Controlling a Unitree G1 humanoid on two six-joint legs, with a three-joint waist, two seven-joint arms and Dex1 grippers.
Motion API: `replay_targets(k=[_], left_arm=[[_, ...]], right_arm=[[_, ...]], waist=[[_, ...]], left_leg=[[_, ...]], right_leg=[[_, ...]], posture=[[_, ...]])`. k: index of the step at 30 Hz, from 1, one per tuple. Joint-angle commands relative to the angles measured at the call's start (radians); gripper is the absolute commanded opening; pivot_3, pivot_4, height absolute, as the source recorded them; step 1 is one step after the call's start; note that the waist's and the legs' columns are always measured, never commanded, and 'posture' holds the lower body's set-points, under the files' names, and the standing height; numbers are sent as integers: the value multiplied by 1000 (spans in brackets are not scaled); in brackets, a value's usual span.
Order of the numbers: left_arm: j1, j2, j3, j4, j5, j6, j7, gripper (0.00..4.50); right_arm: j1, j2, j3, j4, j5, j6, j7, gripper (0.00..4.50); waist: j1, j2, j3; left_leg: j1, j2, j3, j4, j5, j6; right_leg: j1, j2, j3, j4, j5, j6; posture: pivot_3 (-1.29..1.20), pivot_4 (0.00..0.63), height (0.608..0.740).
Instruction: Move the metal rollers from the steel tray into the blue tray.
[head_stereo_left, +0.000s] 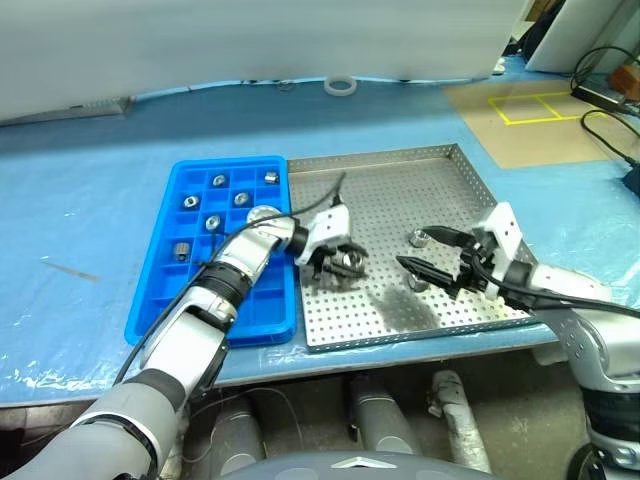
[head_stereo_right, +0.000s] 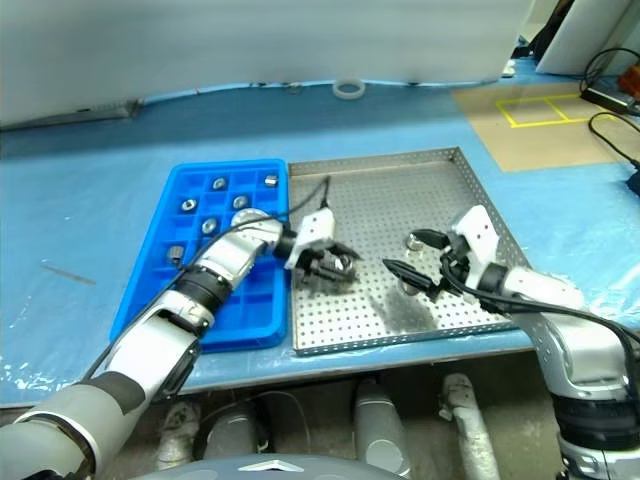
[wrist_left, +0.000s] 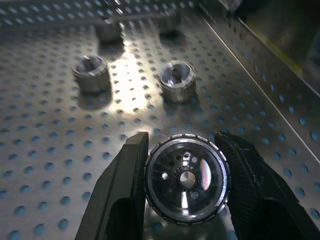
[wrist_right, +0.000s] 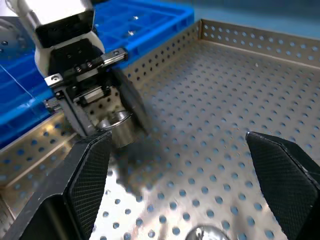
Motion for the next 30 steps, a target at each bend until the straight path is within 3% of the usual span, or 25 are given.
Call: replay_targets(k=[1,7,13,19,30], left_arm=[[66,18,105,-200,-68,81,134,1706],[271,18,231,-547,-114,214,411,1706],[496,22,313,-842,-81,289,676,1706],[657,5,395,-1059,-156,400,823,1706],[977,-21,390,-1311,-105,501,1025,1706]], right_arm=[[-86,33,70,42,7,-43,51,4500],[-307,153,157,227,34,-86,150,4500],[-463,290,235,455,-69,-280,222,4500],[-545,329,288,592,-85,-294,345,4500],[-557,356,319,669,-138,-346,444,4500]], waist=[[7,0,0],[54,1,0],[126,1,0],[184,0,1],[201,-1,1]], left_leg=[[0,1,0,0,0,0],[-2,5,0,-3,1,-1],[-4,6,-1,-4,2,-4],[-7,6,-3,-6,3,-5],[-7,7,-5,-9,5,-9]], right_leg=[[0,0,0,0,0,0],[-2,0,-4,0,0,-1],[-4,0,-7,2,-1,-3],[-5,-1,-10,3,-1,-4],[-6,0,-12,4,-2,-4]], posture=[[-313,150,740],[-152,150,740],[68,150,740],[165,150,740],[237,150,740]])
